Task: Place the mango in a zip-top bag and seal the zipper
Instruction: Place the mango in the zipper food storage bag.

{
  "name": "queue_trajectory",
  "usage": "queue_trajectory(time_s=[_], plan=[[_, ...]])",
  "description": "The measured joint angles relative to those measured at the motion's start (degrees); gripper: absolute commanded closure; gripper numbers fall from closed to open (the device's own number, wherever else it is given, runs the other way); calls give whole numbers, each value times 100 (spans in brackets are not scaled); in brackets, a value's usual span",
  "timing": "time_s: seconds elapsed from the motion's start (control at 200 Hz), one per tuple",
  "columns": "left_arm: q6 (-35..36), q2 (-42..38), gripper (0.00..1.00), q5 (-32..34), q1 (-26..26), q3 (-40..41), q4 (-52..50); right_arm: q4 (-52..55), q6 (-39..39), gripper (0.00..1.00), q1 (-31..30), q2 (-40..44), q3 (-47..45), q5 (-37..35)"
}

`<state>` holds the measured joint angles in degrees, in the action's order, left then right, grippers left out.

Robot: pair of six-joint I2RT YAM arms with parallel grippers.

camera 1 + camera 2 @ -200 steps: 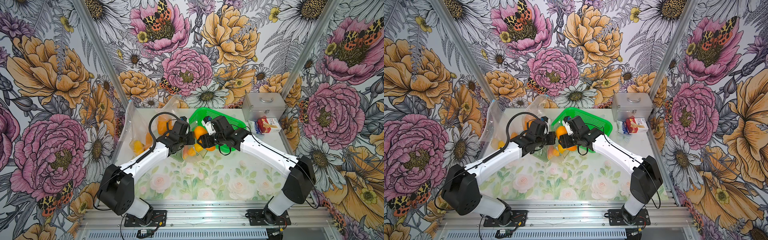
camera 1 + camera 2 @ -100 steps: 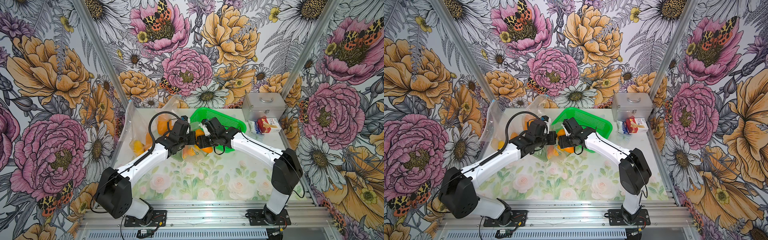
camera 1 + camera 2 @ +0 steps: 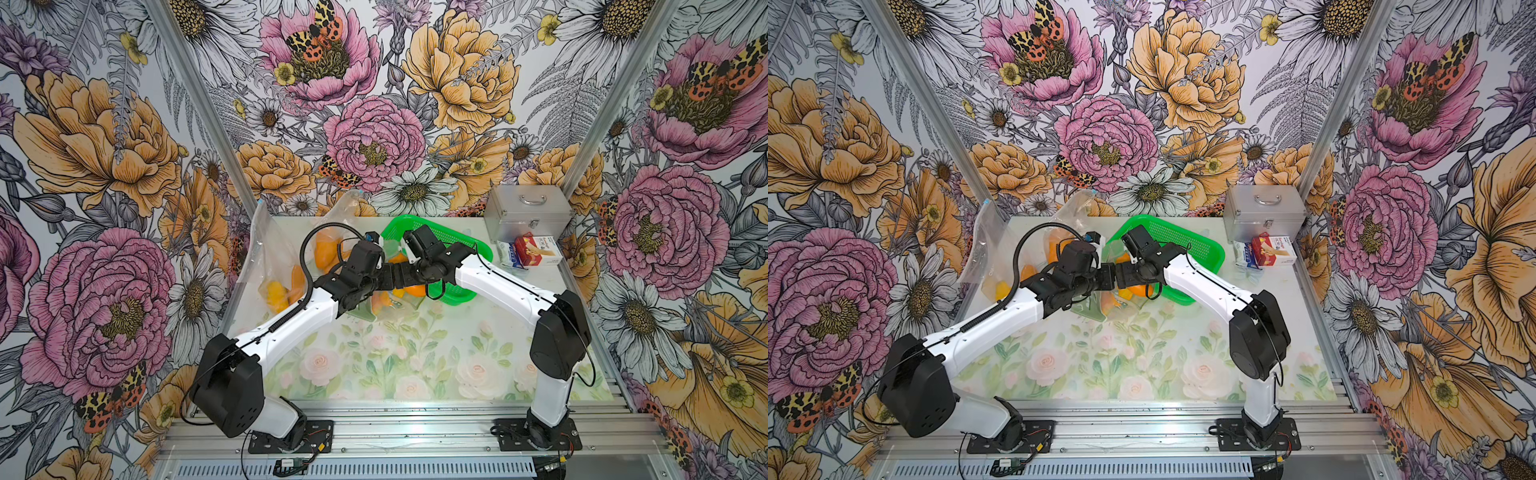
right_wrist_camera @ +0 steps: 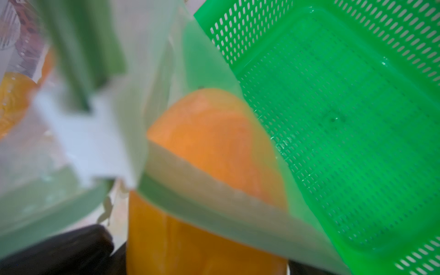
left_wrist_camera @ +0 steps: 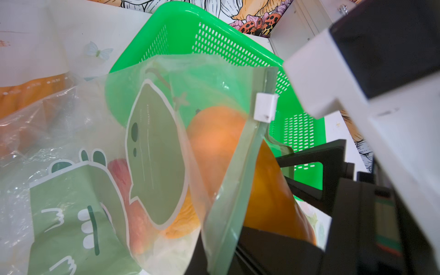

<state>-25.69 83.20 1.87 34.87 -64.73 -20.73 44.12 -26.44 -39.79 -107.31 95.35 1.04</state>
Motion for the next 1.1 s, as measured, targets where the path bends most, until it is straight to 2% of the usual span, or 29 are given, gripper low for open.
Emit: queue_trajectory(time_s=[0.31, 0.43, 0.49, 0.6, 0.711, 0.851, 1.101], plan=[[-94, 0, 100, -199, -125, 0, 0, -199, 76, 7, -85, 468, -284, -61], [-109, 0, 100, -260, -166, 0, 2, -313, 50, 13, -155, 1010, -496, -260], [-125, 0, 100, -280, -179, 0, 2, -422, -42, 20, -175, 1351, -710, -452], [-142, 0, 100, -289, -179, 2, 11, -673, -313, 32, -195, 2013, -1316, -914], [-146, 0, 100, -304, -179, 4, 26, -1003, -726, 39, -146, 2398, -2026, -1185], [-162, 0, 100, -308, -179, 44, 68, -1486, -1241, 50, -83, 2422, -2861, -1213], [-173, 0, 100, -326, -179, 72, 90, -2092, -1816, 50, -24, 1993, -3150, -1027]])
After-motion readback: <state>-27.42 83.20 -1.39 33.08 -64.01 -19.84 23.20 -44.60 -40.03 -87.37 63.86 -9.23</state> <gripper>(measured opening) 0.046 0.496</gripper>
